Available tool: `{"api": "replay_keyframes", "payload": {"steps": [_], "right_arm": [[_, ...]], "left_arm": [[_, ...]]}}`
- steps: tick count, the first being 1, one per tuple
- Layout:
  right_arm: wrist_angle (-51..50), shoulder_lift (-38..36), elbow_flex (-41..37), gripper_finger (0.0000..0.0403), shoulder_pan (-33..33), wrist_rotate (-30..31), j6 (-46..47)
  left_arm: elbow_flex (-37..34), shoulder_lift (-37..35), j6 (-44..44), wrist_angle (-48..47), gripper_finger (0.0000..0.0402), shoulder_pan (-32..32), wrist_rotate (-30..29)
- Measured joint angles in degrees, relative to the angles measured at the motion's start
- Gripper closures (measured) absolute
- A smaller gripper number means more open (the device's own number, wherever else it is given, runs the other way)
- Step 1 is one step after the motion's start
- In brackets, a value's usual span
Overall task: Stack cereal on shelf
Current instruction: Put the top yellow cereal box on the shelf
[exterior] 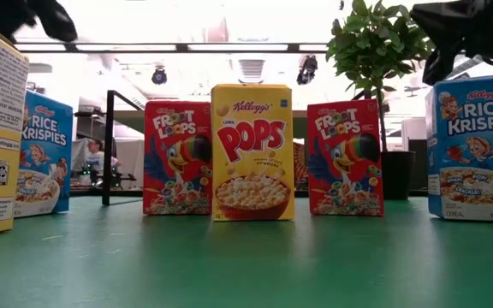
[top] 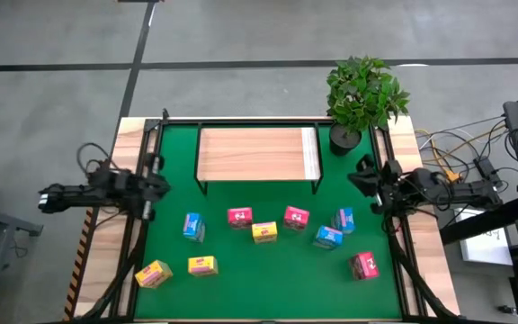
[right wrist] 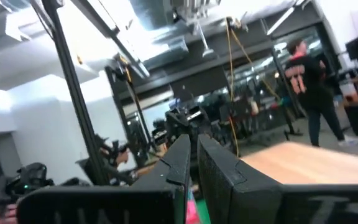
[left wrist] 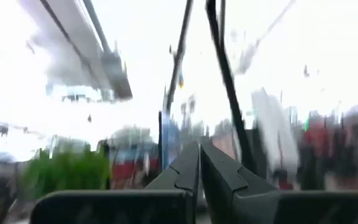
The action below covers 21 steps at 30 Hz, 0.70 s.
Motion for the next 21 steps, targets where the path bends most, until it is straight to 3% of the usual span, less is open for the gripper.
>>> {"api": "replay_keyframes", "payload": {"steps": [5,12,17,21], "right_arm": [[2.1,4.0,1.6,0.0381,0.0,2.7,-3.7],[-1.2,13.9,11.8,0.0381,0.0,2.2,-7.5],[-8.8,20.7,20.5,0.0381,0.0,2.3,-9.1],[-14.6,25.6,26.8,0.038,0.0,2.2,-9.9]], "left_arm": [[1.7,-0.1,-8.4,10.1,0.0402,0.0,-0.1],[7.6,4.0,-9.4,7.5,0.0402,0.0,-0.1],[14.4,12.6,-8.1,1.0,0.0402,0.0,-0.1],[21.3,19.6,-5.7,-9.6,0.0402,0.0,-0.1]]}}
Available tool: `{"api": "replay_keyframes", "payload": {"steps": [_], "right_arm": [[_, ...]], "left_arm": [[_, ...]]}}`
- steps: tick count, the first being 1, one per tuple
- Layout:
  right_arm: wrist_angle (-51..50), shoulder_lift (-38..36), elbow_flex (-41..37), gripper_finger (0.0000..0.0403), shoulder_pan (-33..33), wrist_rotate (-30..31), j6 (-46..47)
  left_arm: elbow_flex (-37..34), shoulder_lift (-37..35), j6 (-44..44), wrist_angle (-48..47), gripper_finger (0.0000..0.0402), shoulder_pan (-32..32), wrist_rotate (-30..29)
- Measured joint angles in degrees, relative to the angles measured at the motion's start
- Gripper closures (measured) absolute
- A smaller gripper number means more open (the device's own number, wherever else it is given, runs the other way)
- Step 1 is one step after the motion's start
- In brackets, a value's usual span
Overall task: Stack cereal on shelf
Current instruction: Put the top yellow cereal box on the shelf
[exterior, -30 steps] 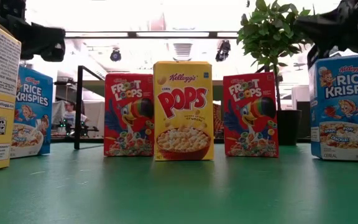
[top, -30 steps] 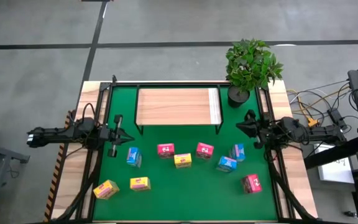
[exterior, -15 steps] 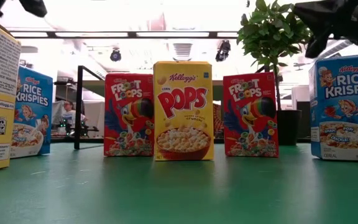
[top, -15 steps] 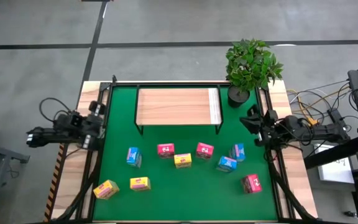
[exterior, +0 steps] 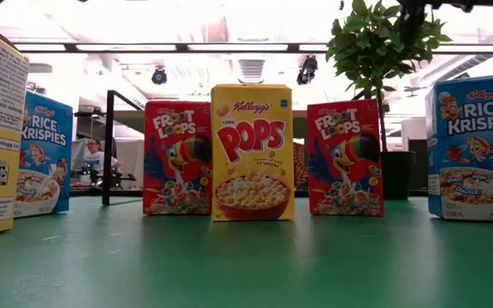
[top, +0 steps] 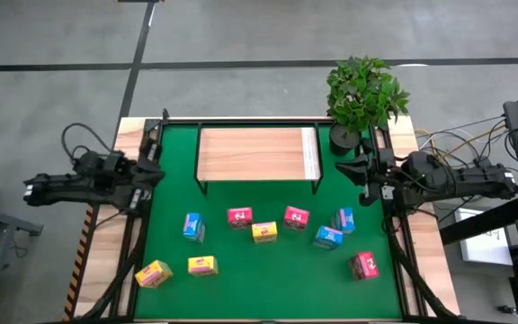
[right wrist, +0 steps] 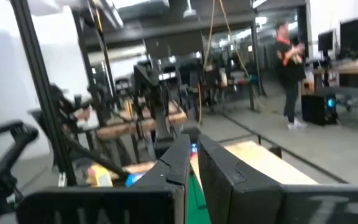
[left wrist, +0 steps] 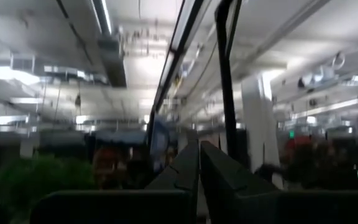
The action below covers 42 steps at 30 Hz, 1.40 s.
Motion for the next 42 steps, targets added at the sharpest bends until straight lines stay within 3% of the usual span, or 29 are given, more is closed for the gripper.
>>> {"api": "replay_keyframes", "payload": {"steps": [7,13,25,37,42], "right_arm": [[-11.0,7.4,10.0,0.038,0.8,0.0,1.6],[-19.1,14.1,18.2,0.0381,4.9,0.0,4.2],[-30.9,30.4,35.7,0.0381,14.6,0.0,6.0],[-56.0,49.6,60.7,0.0381,14.9,0.0,8.9],[-63.0,56.2,66.9,0.0381,14.9,0.0,6.4]], "left_arm": [[8.7,8.2,0.4,-15.9,0.0402,0.0,0.0],[10.4,11.0,-0.2,-22.7,0.0402,0.0,0.0],[8.0,13.1,0.8,-24.9,0.0402,0.0,0.0],[8.1,15.3,1.7,-25.0,0.0402,0.0,0.0],[8.4,15.4,1.7,-24.8,0.0402,0.0,0.0]]}}
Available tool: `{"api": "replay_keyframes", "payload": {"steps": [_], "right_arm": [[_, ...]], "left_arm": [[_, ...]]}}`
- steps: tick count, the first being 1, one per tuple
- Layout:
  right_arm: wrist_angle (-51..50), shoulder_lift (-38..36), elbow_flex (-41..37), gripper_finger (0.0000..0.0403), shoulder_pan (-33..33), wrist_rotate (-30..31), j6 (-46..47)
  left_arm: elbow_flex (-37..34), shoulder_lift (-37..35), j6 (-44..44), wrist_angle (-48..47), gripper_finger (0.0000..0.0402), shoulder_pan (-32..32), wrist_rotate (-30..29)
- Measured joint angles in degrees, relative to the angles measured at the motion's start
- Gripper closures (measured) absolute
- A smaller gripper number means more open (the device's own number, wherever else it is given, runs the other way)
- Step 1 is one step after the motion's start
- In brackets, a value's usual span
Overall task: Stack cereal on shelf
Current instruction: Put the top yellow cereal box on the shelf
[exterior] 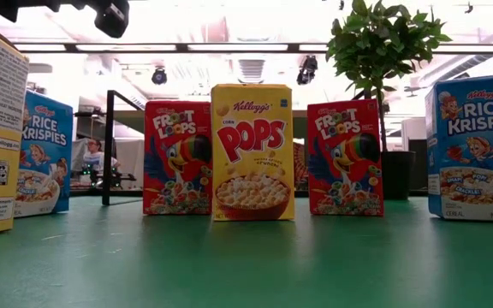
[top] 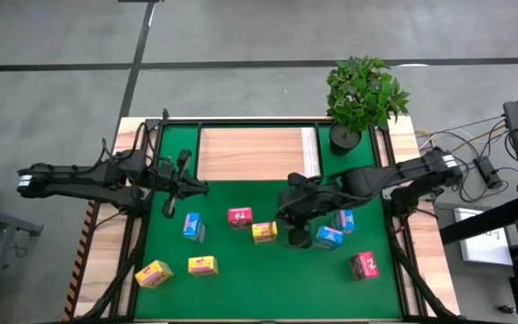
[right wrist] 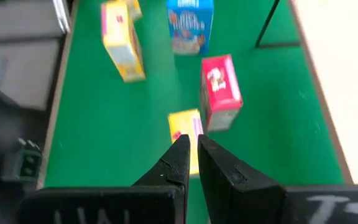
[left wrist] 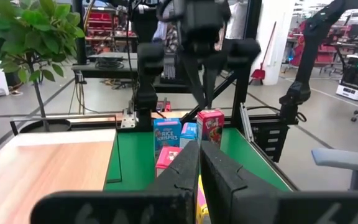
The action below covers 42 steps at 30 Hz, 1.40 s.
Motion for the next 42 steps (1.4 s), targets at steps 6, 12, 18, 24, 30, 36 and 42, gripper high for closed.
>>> {"api": "replay_keyframes", "payload": {"steps": [6,12,18,24,30,36,42], "right_arm": [[-4.5,5.9,2.0,0.0381,0.2,-0.5,-1.5],[-4.5,10.7,2.0,0.0373,0.2,-0.4,-3.4],[-4.0,13.4,2.4,0.0319,-0.2,-0.4,-3.9],[-2.1,14.1,3.1,0.023,-0.3,-0.4,-3.9],[-0.6,15.0,3.0,0.0158,-0.3,-0.4,-5.0],[-0.7,17.6,3.0,0.0124,-0.3,-0.4,-5.5],[-1.2,19.2,2.9,0.0115,-0.3,-0.4,-6.3]], "left_arm": [[0.0,-0.2,0.0,0.0,0.0402,0.0,0.0],[0.0,0.1,1.0,0.0,0.0402,0.0,0.0],[0.0,0.5,1.3,0.1,0.0402,0.0,0.0],[0.0,0.7,1.3,0.7,0.0402,0.0,0.0],[0.0,0.9,1.3,0.7,0.0402,0.0,0.0],[0.0,1.0,1.3,0.9,0.0402,0.0,0.0],[0.0,0.9,1.3,0.9,0.0402,0.0,0.0]]}}
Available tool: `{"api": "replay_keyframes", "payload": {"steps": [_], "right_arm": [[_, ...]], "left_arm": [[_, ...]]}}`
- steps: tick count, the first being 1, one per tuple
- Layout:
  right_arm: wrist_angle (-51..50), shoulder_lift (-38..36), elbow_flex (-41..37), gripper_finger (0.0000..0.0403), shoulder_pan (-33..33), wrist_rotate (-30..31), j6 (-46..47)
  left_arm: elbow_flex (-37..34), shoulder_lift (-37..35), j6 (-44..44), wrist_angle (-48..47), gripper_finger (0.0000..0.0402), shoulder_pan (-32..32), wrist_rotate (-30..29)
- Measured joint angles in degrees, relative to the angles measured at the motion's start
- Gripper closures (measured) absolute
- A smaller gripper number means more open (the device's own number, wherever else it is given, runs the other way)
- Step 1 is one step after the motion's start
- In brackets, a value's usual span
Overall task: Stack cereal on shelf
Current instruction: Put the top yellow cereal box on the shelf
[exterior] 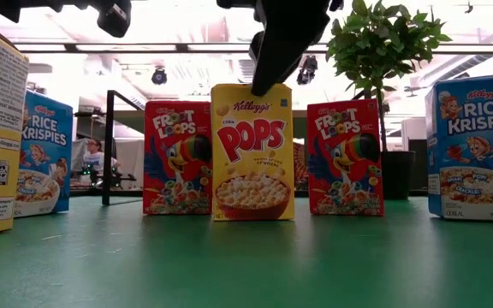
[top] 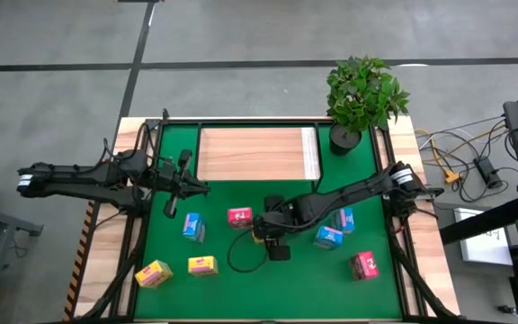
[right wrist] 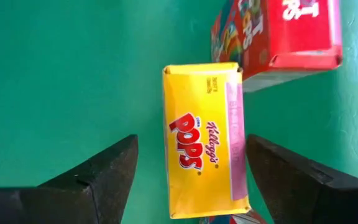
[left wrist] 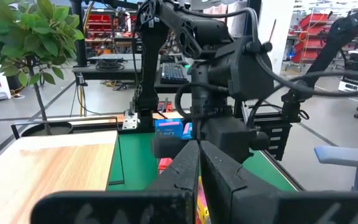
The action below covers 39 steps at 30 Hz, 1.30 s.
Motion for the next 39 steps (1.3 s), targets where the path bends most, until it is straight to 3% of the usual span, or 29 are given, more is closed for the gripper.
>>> {"api": "replay_keyframes", "payload": {"steps": [5,20,29,34,39], "right_arm": [[0.1,0.5,0.0,0.0129,0.0,0.0,-0.1],[0.4,0.3,0.0,0.0221,-0.2,0.0,0.2],[0.3,0.3,0.1,0.0245,-0.2,0.0,0.4],[-2.2,0.2,3.3,0.025,-0.2,-0.2,0.4],[-10.5,0.2,11.3,0.0252,-0.3,-1.7,1.0]], "left_arm": [[0.0,0.0,0.0,0.0,0.0402,0.0,0.0],[0.0,0.1,0.0,0.0,0.0402,0.0,0.0],[0.0,0.1,0.0,0.0,0.0402,0.0,0.0],[0.0,0.1,0.0,0.0,0.0402,0.0,0.0],[0.0,0.1,0.0,0.0,0.0402,0.0,0.0]]}}
